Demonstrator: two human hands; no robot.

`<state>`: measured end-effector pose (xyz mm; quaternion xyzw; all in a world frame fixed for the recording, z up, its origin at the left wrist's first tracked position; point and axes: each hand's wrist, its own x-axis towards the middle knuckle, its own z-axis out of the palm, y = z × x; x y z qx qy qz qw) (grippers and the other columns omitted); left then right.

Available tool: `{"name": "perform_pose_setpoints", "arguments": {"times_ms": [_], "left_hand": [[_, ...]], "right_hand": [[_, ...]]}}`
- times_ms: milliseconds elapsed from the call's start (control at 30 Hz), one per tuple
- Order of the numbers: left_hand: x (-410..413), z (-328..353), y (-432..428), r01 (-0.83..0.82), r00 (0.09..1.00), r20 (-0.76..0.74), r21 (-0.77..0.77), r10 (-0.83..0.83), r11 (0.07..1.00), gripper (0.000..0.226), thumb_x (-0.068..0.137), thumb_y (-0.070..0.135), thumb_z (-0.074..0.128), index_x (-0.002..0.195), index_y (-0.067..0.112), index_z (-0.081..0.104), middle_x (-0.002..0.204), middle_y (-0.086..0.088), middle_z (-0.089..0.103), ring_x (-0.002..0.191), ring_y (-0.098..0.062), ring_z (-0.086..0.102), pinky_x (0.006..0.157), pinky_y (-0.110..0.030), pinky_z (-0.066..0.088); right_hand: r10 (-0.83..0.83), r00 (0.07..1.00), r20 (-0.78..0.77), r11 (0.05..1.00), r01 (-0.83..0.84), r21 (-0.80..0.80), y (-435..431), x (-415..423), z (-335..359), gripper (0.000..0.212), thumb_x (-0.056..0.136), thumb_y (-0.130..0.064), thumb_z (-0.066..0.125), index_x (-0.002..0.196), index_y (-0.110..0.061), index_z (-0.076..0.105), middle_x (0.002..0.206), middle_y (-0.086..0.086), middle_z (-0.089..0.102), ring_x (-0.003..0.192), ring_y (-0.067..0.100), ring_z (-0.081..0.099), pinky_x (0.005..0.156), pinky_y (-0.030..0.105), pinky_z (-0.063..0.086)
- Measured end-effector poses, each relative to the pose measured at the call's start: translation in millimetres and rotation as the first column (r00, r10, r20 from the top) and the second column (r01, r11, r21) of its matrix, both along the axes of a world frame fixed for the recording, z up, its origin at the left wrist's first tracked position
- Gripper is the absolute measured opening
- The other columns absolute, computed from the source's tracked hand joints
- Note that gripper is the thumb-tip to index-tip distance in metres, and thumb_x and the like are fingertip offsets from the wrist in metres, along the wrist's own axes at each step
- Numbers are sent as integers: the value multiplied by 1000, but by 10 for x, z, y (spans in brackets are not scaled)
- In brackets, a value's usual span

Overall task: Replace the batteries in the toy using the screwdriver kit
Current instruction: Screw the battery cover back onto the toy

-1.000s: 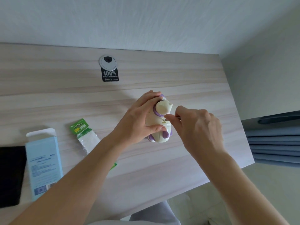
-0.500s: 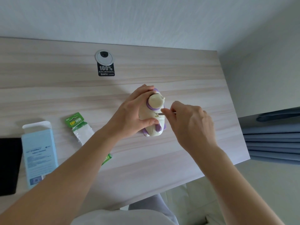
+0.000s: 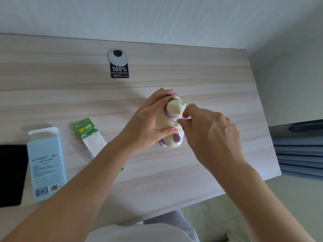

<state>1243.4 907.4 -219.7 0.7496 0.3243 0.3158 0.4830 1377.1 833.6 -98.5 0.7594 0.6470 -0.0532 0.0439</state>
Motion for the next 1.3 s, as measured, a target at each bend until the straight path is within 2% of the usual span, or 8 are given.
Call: {"name": "perform_pose_setpoints", "arguments": {"times_ms": [133, 333, 533, 600, 867, 1067, 1167, 1300], "left_hand": [[4, 2, 9, 0, 1000, -21, -4, 0, 1000, 72, 74, 26, 83, 138, 10, 53, 152, 1, 42, 148, -17, 30, 120, -31, 28], [-22, 7, 31, 5, 999, -34, -31, -6, 999, 74, 74, 25, 85, 139, 14, 52, 152, 6, 41, 149, -11, 28, 121, -29, 26], [-16, -4, 29, 11, 1000, -25, -21, -12, 1000, 74, 74, 24, 86, 139, 12, 52, 153, 4, 41, 149, -15, 29, 121, -31, 27], [-10, -2, 27, 9, 1000, -23, -21, -9, 1000, 74, 74, 24, 86, 139, 13, 52, 152, 4, 41, 149, -16, 29, 121, -33, 27], [-31, -4, 23, 10, 1000, -27, -19, -10, 1000, 72, 75, 25, 84, 139, 16, 51, 152, 8, 40, 149, -12, 27, 121, -29, 26], [5, 10, 19, 12, 1000, -26, -13, -12, 1000, 74, 74, 21, 85, 140, 14, 51, 152, 6, 40, 148, -13, 29, 119, -25, 28], [-10, -1, 21, 8, 1000, -25, -14, -8, 1000, 75, 74, 22, 86, 140, 15, 51, 152, 6, 40, 148, -14, 29, 120, -28, 28], [-7, 0, 13, 6, 1000, -28, -17, -7, 1000, 75, 74, 23, 86, 140, 16, 51, 152, 8, 40, 148, -12, 28, 119, -24, 26]], "right_hand": [[49, 998, -27, 999, -49, 12, -26, 52, 9, 22, 89, -17, 66, 92, -22, 45, 60, -4, 47, 49, 27, 47, 45, 31, 37], [-77, 997, -4, 996, 78, 48, 56, 119, -47, 50, 96, -50, 51, 65, -13, 39, 48, 2, 35, 43, 26, 29, 45, 25, 16], [11, 990, -140, 999, -18, -47, -26, 114, 80, 10, 97, -32, 53, 102, -26, 46, 86, -8, 63, 68, 27, 59, 58, 38, 51], [49, 993, -111, 997, -56, -59, -41, 94, 94, 8, 97, -21, 52, 98, -24, 45, 77, -6, 58, 60, 28, 53, 53, 37, 47], [7, 997, 72, 999, -4, -40, 117, 24, 65, 41, 98, -44, 53, 72, -18, 34, 53, -1, 32, 44, 20, 28, 46, 27, 17], [1, 994, -112, 996, -12, -92, 75, 71, 145, 10, 98, -34, 50, 103, -26, 48, 88, -6, 64, 76, 29, 61, 64, 38, 52], [37, 997, -73, 995, -44, -93, 47, 55, 135, 10, 99, -28, 49, 93, -24, 42, 80, -5, 62, 68, 30, 57, 59, 37, 49], [-59, 998, 4, 996, 59, -71, 22, 66, 65, 35, 99, -49, 45, 85, -17, 48, 64, 0, 54, 60, 32, 50, 54, 32, 37]]}}
